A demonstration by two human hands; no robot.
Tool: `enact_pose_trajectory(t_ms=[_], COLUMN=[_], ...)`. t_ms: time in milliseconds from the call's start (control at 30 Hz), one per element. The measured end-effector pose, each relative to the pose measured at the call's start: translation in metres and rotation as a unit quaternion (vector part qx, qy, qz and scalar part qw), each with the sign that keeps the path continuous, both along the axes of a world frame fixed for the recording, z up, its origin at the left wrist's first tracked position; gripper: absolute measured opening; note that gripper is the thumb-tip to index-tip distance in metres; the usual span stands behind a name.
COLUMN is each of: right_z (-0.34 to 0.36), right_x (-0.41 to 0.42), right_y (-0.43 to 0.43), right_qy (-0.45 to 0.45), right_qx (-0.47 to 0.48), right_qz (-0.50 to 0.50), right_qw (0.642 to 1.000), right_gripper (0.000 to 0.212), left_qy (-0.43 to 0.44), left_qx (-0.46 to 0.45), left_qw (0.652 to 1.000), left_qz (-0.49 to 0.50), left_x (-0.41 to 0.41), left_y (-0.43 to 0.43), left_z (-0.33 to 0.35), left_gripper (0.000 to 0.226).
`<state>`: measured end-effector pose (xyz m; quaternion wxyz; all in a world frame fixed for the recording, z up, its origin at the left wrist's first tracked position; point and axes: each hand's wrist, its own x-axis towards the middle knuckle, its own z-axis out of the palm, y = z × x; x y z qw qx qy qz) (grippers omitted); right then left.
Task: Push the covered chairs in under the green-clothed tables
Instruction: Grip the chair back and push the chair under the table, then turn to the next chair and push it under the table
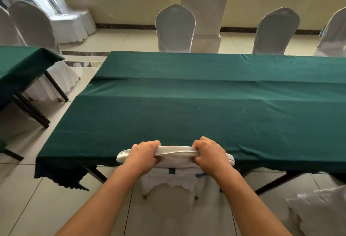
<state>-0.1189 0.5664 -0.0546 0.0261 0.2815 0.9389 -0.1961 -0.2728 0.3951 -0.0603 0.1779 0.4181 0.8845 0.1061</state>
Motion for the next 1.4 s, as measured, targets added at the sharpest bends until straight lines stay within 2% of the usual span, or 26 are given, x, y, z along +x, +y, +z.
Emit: enact_pose_trajectory(t_ms=[67, 167, 233, 333, 500, 767, 1033, 1400], right_z=[0.001, 0.012, 0.024, 0.043, 0.075, 0.113, 0.122, 0.138], right_x=[0.012, 0.041, 0.065, 0.106, 0.204, 0.377, 0.606, 0.912], right_y=[-0.012, -0.039, -0.058, -0.09, -0.144, -0.176, -0.182, -0.171], right_qy=[0.026, 0.058, 0.06, 0.036, 0.024, 0.055, 0.064, 0.079], right_qx=[-0.005, 0.0, -0.001, -0.007, -0.015, 0.024, 0.012, 0.025], right_qz=[-0.012, -0.028, -0.051, -0.084, -0.151, -0.283, -0.442, -0.576], right_qw=[1.0, 0.998, 0.997, 0.996, 0.988, 0.957, 0.894, 0.813], right_gripper=[0.024, 0.043, 0.044, 0.032, 0.031, 0.026, 0.027, 0.023], left_qy=[0.01, 0.009, 0.007, -0.003, -0.032, -0.047, -0.064, -0.082], left_qx=[0.015, 0.062, 0.097, 0.127, 0.14, 0.139, 0.137, 0.13], left_qw=[1.0, 0.998, 0.995, 0.991, 0.975, 0.931, 0.863, 0.813], left_qz=[0.003, -0.008, -0.021, -0.051, -0.168, -0.333, -0.482, -0.561], left_x=[0.008, 0.025, 0.041, 0.073, 0.156, 0.301, 0.525, 0.829], left_y=[-0.006, -0.024, -0.038, -0.059, -0.082, -0.049, 0.025, 0.126], left_z=[0.002, 0.011, 0.022, 0.041, 0.073, 0.105, 0.112, 0.125], left_gripper=[0.019, 0.041, 0.047, 0.038, 0.024, 0.02, 0.019, 0.023])
